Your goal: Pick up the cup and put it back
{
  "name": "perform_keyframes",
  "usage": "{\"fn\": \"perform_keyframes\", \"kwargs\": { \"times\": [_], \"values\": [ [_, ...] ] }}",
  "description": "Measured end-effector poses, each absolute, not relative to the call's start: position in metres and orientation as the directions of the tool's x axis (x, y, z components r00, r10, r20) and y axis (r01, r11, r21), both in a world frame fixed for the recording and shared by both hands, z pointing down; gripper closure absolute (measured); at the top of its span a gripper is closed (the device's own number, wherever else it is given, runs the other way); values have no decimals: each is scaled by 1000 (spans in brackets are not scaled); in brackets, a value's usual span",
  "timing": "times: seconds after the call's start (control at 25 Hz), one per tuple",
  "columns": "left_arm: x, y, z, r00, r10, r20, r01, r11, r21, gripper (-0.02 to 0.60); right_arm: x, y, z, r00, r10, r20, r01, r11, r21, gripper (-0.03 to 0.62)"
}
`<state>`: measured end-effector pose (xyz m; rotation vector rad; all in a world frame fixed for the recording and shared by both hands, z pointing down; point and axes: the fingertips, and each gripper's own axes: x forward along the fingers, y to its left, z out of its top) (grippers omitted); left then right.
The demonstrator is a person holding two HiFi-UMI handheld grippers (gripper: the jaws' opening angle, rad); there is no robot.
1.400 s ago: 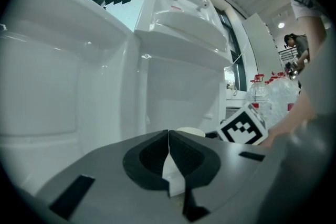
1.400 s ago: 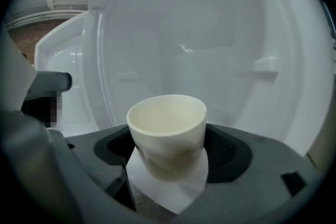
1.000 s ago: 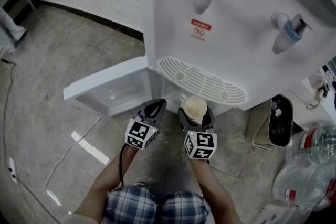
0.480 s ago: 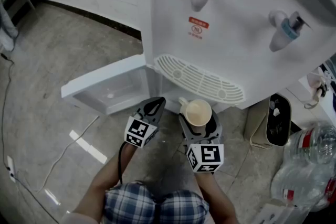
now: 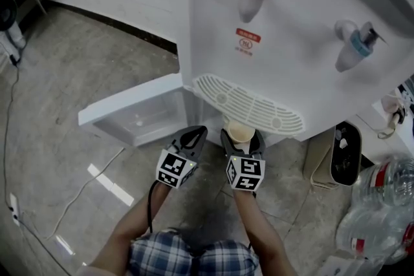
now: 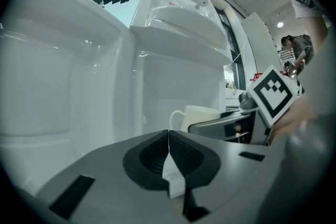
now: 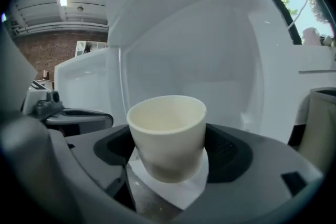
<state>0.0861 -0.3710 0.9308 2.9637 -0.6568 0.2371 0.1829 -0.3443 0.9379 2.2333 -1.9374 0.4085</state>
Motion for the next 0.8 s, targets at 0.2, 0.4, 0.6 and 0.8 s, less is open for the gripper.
{"fn": "perform_keyframes", "kwargs": {
  "times": [0.2,0.4,0.6,0.8],
  "values": [
    [92,-368,928,902,-397,170,-410,-911,50,555,201,-373,971,179,-921,347,-977,-207,-44,175],
    [95,-363,926,907,-384,173,-397,-917,43,555,217,-390,1003,229,-884,408,-960,-274,-54,175],
    [96,-358,928,911,-372,178,-385,-922,42,555,225,-397,1024,237,-864,444,-959,-282,-36,175],
    [94,-358,931,911,-371,180,-386,-921,52,555,218,-398,1011,209,-904,372,-966,-251,-66,109]
  ]
}}
